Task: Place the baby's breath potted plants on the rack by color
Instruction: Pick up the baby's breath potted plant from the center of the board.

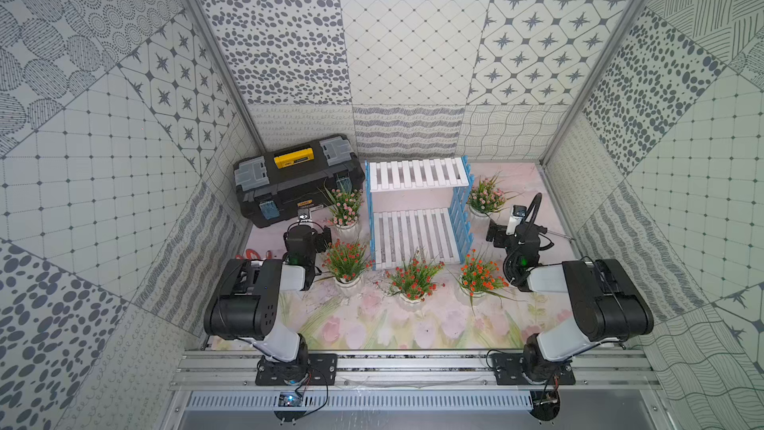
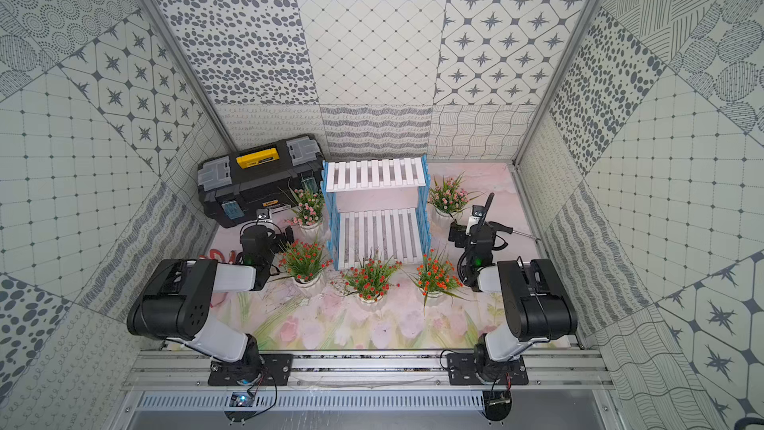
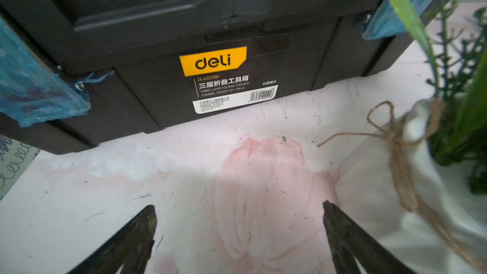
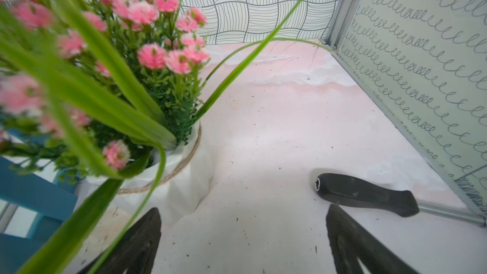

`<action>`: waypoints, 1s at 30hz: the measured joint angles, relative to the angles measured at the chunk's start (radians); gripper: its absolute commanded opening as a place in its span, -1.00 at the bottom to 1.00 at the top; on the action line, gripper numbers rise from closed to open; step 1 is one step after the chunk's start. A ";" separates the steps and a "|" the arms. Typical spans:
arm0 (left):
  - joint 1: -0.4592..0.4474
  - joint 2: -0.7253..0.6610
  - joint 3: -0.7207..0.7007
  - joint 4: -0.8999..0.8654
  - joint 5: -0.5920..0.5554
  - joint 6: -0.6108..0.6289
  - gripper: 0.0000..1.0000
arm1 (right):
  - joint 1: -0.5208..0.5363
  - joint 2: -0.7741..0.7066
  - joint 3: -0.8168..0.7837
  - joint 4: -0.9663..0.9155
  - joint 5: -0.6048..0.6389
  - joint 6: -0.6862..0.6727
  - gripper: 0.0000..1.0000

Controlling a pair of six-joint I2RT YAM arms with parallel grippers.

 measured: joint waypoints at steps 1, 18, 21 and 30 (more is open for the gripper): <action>0.000 0.000 0.000 0.000 0.000 0.000 0.97 | 0.000 0.000 0.000 0.000 0.000 0.000 0.96; 0.000 0.000 0.000 0.000 0.000 0.000 0.97 | -0.012 -0.012 0.008 -0.040 -0.027 0.003 0.96; 0.000 -0.007 0.017 -0.030 0.000 0.000 0.93 | 0.001 -0.079 0.101 -0.241 0.021 0.010 0.96; 0.011 -0.117 0.294 -0.349 0.014 -0.027 0.92 | 0.008 -0.417 0.339 -0.672 0.139 0.101 0.96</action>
